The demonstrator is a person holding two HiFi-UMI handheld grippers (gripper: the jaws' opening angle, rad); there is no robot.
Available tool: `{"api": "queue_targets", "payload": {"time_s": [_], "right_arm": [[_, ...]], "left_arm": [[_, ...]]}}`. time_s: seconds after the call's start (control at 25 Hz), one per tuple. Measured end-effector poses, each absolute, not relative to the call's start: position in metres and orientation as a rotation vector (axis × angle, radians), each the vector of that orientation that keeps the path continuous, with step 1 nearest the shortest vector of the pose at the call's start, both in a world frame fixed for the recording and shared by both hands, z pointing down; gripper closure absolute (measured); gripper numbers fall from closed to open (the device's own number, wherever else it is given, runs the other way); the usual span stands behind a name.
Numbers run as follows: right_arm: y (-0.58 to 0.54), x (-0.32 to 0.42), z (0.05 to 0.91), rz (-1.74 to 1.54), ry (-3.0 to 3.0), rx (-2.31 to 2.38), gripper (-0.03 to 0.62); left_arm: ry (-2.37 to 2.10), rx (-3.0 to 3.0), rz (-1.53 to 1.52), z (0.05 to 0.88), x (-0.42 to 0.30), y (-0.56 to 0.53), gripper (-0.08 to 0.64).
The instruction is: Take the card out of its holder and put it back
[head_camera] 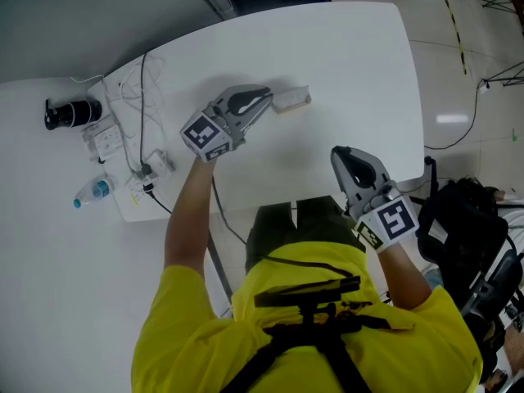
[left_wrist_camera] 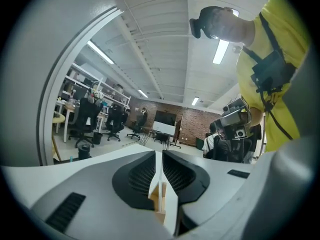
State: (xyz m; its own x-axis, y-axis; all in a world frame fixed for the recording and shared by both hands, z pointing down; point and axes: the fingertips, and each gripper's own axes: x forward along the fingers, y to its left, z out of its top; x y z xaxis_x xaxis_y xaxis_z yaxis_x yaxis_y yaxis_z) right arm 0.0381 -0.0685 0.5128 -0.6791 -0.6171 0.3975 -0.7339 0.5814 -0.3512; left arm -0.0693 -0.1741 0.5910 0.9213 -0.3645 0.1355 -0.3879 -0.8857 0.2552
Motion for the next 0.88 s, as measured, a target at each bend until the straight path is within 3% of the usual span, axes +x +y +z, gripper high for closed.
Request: {"api": "queue_targets", "payload": {"time_s": [0.48,0.64,0.88], "right_arm": [[-0.090,0.040,0.361,0.417,-2.785,1.240,0.586],[-0.091,0.039,0.312,0.325,-2.864,1.280,0.586],[-0.076,0.035,0.264,0.233,-2.930,1.292,0.586]], "left_arm": [[-1.309,2.672,-0.042,0.368,-0.164,-0.136,0.557],[-1.635,2.484,0.019,0.331,-0.200,-0.107,0.557],[-1.738,2.466,0.018,0.293,-0.207,-0.045,0.557]]}}
